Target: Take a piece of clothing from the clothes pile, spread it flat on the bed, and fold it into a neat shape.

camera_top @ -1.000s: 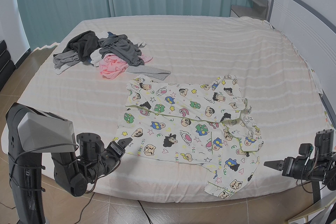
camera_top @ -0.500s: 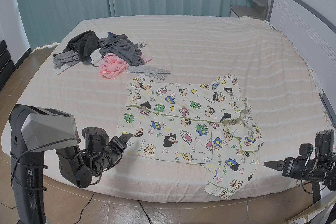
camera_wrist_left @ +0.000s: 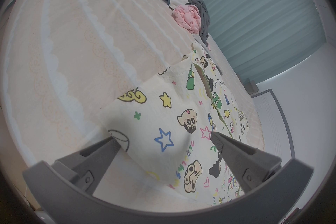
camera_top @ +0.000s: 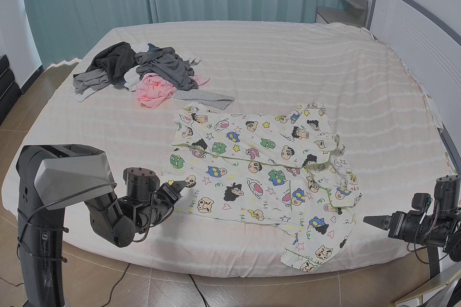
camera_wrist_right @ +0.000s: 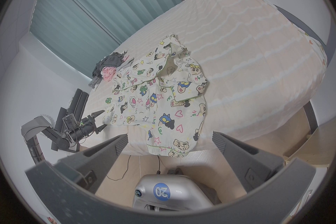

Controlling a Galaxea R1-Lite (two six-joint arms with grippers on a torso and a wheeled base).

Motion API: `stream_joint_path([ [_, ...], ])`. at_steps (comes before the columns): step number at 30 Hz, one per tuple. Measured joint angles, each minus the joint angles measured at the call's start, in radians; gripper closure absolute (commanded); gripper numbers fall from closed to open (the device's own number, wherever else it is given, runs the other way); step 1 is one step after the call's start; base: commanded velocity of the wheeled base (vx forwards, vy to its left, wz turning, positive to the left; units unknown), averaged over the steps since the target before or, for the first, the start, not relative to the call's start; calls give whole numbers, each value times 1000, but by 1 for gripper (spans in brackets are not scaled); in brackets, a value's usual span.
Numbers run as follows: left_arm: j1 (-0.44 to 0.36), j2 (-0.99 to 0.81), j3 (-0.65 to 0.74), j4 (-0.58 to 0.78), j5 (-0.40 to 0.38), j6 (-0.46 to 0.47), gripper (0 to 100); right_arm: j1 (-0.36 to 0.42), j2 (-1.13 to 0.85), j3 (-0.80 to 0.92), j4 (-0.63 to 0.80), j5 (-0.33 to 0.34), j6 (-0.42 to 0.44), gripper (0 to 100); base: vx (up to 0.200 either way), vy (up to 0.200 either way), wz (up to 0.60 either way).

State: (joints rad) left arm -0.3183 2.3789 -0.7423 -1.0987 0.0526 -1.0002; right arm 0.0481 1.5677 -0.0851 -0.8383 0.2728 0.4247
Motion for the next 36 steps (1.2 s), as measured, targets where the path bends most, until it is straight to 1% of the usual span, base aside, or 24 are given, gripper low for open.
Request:
stream_joint_path([
  [1, 0, 1, -11, 10, 4, 0, 100, 0, 1, 1, -1, 0, 0, 0, 0, 0, 0],
  [9, -2, 10, -59, 49, 41, 0, 100, 0, 28, 23, 2, 15, -18, 0, 0, 0, 0],
  [13, -2, 11, -59, 51, 60, 0, 100, -4, 96, 24, -2, 31, -63, 0, 0, 0, 0],
  [15, -2, 11, -51, 51, 70, 0, 100, -6, 148, 24, -19, 37, -99, 0, 0, 0, 0],
  [23, 11, -11, 17, 46, 93, -5, 100, -5, 397, 3, -187, 41, -237, 0, 0, 0, 0],
  [26, 15, -27, 55, 44, 96, -26, 100, 10, 502, -16, -245, 41, -270, 0, 0, 0, 0],
  [32, 17, -53, 121, 33, 98, -61, 100, 42, 659, -61, -345, 43, -291, 0, 0, 0, 0],
  [36, 14, -61, 153, 0, 98, -67, 100, 51, 722, -100, -356, 48, -292, 0, 0, 0, 0],
])
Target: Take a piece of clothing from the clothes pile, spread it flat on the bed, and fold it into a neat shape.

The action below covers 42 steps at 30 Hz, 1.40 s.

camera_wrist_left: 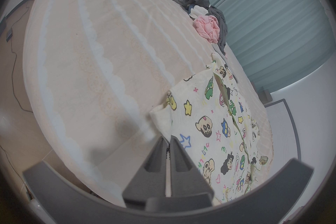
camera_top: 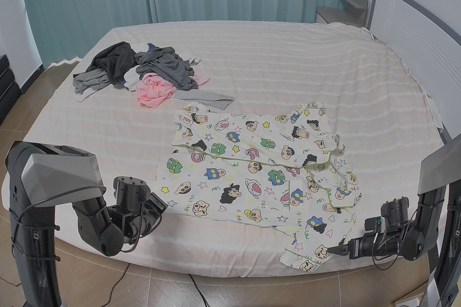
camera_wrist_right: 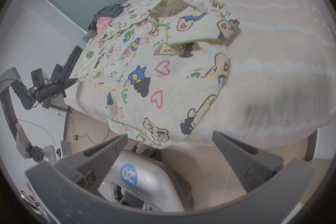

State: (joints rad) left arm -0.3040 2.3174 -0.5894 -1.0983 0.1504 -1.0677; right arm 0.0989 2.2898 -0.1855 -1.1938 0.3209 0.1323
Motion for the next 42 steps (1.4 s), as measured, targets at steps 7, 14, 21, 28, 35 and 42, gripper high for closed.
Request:
stream_joint_path([
  [7, -7, -3, 35, -62, 0, -1, 100, -5, 70, -61, 2, 24, -1, 0, 0, 0, 0],
  [14, -7, -6, 75, -118, 1, 0, 100, -3, 87, -93, 0, 80, 0, 0, 0, 0, 0],
  [21, -5, -5, 111, -155, 1, 2, 100, 16, 77, -96, -9, 144, 2, 0, 0, 0, 0],
  [28, -3, -4, 118, -158, 1, 1, 100, 57, 57, -78, -11, 154, 3, 0, 0, 0, 0],
  [35, -3, -1, 118, -159, 0, -1, 100, 67, 30, -25, 14, 152, 1, 0, 0, 0, 0],
  [42, -4, 8, 118, -190, 1, 0, 100, 73, 26, -51, 18, 133, 4, 0, 0, 0, 0],
])
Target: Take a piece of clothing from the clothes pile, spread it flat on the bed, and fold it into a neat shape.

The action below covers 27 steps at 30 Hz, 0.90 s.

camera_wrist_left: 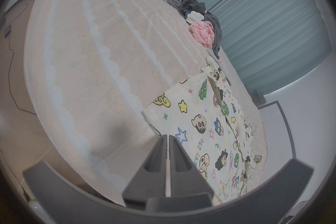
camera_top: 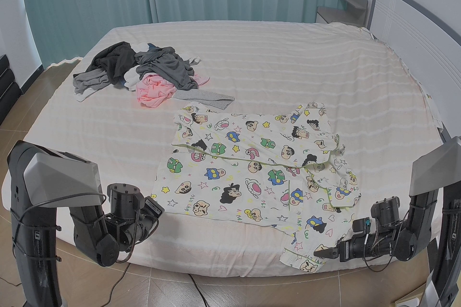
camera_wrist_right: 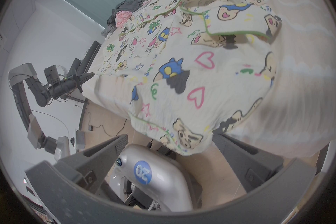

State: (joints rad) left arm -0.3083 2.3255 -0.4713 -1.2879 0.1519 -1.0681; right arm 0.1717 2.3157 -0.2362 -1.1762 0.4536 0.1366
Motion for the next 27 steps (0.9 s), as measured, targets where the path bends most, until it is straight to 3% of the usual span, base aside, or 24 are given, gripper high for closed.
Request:
stream_joint_path([
  [9, -1, 22, 22, -82, 2, 5, 100, 21, 30, -46, 4, -35, 1, 0, 0, 0, 0],
  [10, -2, 25, 24, -84, 2, 5, 100, 23, 32, -49, 4, -37, 1, 100, 0, 0, 0],
  [18, -3, 33, 31, -86, 3, 8, 100, 37, 39, -53, 3, -83, 3, 100, 0, 0, 0],
  [27, -14, 35, 46, -86, 6, 21, 100, 17, 14, -11, 3, -87, 1, 100, 0, 0, 0],
])
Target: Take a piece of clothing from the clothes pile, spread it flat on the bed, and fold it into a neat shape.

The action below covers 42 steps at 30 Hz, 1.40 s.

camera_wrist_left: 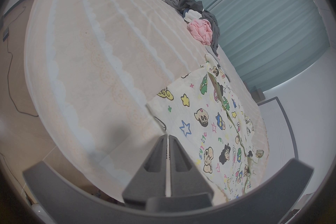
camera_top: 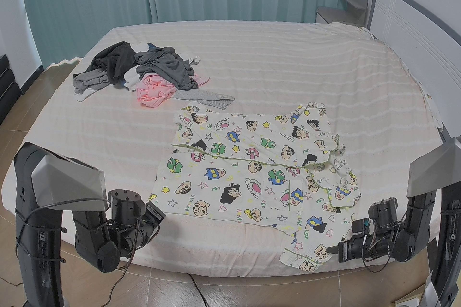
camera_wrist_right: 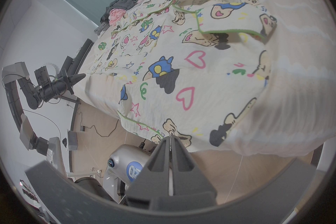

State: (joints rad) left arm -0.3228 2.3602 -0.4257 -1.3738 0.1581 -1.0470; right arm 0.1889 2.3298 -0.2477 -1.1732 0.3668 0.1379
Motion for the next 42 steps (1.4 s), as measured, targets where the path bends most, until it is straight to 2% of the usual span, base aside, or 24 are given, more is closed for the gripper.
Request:
stream_joint_path([
  [8, -2, -2, 30, -59, 1, 15, 100, -20, -45, 56, -1, -5, 0, 100, 0, 0, 0],
  [15, -2, -1, 37, -65, 1, 14, 100, -62, -34, 32, -1, -80, -4, 100, 0, 0, 0],
  [16, -2, 0, 37, -65, 1, 14, 100, -73, -32, 29, -1, -82, -5, 0, 0, 0, 0],
  [30, -3, 21, 38, -80, 1, 12, 100, -103, -18, 25, -26, -74, 2, 0, 0, 0, 0],
  [42, -2, 27, 43, -89, 2, 11, 100, -31, 26, -17, -18, -64, 31, 0, 0, 0, 0],
])
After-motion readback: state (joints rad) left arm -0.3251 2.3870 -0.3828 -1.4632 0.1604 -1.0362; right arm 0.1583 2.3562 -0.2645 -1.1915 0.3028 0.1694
